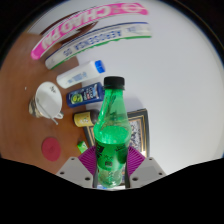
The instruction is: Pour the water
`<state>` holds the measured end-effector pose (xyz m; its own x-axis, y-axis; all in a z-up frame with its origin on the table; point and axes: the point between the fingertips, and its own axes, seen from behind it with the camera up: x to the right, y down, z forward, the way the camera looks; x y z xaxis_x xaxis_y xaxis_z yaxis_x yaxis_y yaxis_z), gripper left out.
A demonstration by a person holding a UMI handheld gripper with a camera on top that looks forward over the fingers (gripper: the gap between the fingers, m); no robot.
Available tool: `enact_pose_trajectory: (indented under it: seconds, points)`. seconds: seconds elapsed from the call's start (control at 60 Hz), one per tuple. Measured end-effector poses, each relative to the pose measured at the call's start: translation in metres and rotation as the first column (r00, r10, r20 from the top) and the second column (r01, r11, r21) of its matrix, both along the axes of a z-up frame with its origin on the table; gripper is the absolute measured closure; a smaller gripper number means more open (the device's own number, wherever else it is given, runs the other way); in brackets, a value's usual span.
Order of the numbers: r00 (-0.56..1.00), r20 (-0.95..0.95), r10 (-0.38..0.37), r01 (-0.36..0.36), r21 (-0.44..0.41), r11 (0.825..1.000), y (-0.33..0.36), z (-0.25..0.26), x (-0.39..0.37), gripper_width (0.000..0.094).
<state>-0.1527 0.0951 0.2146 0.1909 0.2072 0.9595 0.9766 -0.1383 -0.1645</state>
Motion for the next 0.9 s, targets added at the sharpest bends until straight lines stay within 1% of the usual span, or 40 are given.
enact_pose_trajectory:
  seconds: [0.067,0.183,0.267,0.383,0.45,0.517,0.567,0.75,0.817,0.833,0.85,0.867,0.9]
  points:
    - [0.980,-0.199,-0.006,0.005,-0.006,1.000,-0.006,0.004,-0.004,0.0579]
    - [0.858,-0.513,0.023,-0.041,-0.023,0.999,-0.012,0.004,-0.021,0.0576]
    - [0.741,-0.671,-0.016,-0.023,-0.049,0.999,-0.011,-0.005,-0.023,0.0580]
    - [0.555,-0.830,-0.044,-0.043,-0.082,0.996,-0.007,-0.027,-0.030,0.0576]
    - [0.459,-0.885,-0.077,-0.048,-0.112,0.993,-0.003,-0.045,-0.030,0.0576]
    - [0.380,-0.920,-0.094,-0.048,-0.121,0.991,0.002,-0.062,-0.027,0.0575]
    - [0.354,-0.928,-0.112,-0.030,-0.131,0.991,0.004,-0.074,-0.026,0.0576]
    - [0.259,-0.955,-0.143,-0.019,-0.153,0.988,0.013,-0.113,-0.014,0.0575]
    - [0.256,-0.953,-0.162,-0.015,-0.171,0.985,0.013,-0.129,-0.011,0.0566]
    - [0.249,-0.959,-0.136,-0.015,-0.144,0.989,0.015,-0.124,-0.012,0.0567]
    - [0.249,-0.960,-0.126,-0.016,-0.134,0.991,0.016,-0.124,-0.011,0.0568]
    - [0.254,-0.958,-0.132,-0.012,-0.140,0.990,0.013,-0.127,-0.010,0.0565]
    - [0.252,-0.960,-0.118,-0.014,-0.125,0.992,0.012,-0.125,-0.011,0.0554]
